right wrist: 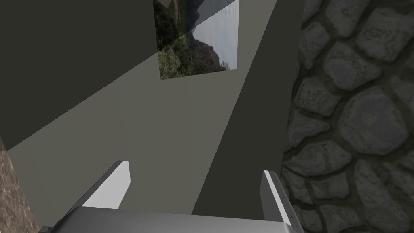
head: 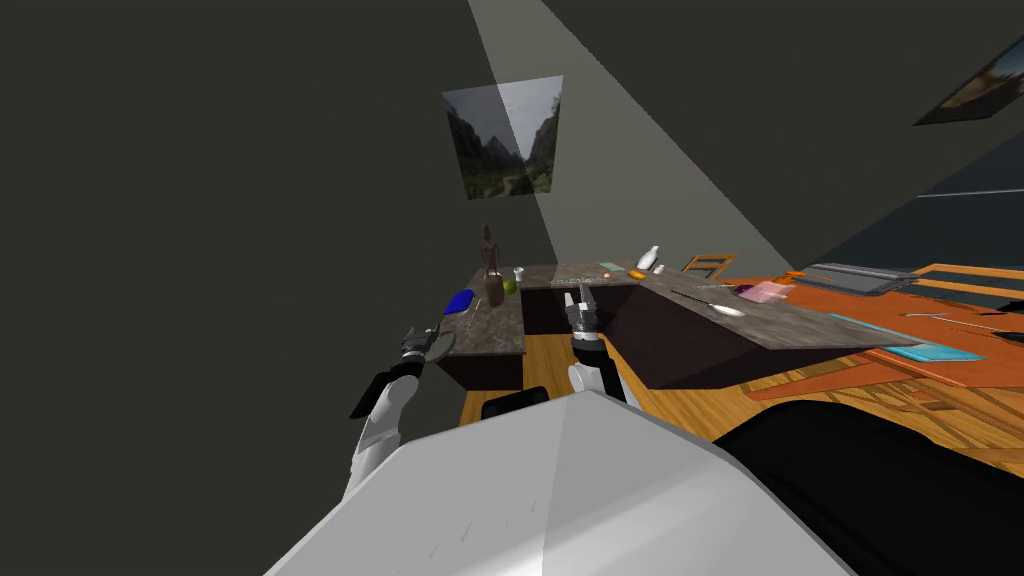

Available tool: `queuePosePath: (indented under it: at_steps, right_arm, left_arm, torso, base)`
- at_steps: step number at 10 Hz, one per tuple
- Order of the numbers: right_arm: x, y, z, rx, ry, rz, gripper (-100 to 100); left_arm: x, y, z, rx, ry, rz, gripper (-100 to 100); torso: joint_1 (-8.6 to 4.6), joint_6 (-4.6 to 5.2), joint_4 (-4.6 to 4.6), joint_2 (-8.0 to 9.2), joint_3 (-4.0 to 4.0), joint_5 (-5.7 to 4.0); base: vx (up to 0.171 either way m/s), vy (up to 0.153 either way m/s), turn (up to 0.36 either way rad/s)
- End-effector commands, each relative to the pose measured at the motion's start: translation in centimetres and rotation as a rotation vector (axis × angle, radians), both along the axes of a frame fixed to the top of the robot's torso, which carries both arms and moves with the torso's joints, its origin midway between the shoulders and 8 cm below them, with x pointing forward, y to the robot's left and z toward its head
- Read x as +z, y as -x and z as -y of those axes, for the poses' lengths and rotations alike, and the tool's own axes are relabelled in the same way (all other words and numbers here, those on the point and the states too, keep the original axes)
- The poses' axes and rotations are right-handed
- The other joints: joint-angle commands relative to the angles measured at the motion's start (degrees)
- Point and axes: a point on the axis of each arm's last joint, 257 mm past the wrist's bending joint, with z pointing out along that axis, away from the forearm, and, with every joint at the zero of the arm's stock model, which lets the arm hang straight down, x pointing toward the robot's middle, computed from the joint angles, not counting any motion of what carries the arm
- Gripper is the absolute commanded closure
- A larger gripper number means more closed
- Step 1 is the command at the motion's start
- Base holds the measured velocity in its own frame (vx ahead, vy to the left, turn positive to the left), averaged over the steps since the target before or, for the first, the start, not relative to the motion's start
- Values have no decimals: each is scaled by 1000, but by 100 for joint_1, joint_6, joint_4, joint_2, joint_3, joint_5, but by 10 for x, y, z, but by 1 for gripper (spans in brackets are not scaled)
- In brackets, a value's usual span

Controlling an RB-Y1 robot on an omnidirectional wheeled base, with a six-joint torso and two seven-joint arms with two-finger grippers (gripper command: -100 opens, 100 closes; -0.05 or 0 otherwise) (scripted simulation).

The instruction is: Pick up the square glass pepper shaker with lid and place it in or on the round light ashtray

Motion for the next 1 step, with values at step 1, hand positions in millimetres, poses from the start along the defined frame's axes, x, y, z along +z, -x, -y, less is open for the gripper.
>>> queuePosePath:
  at_steps: [1]
  right_arm:
    - [0,0,0,0,0,0,0]
  left_arm:
    - [0,0,0,0,0,0,0]
  torso:
    - [0,0,0,0,0,0]
  base:
    - [0,0,0]
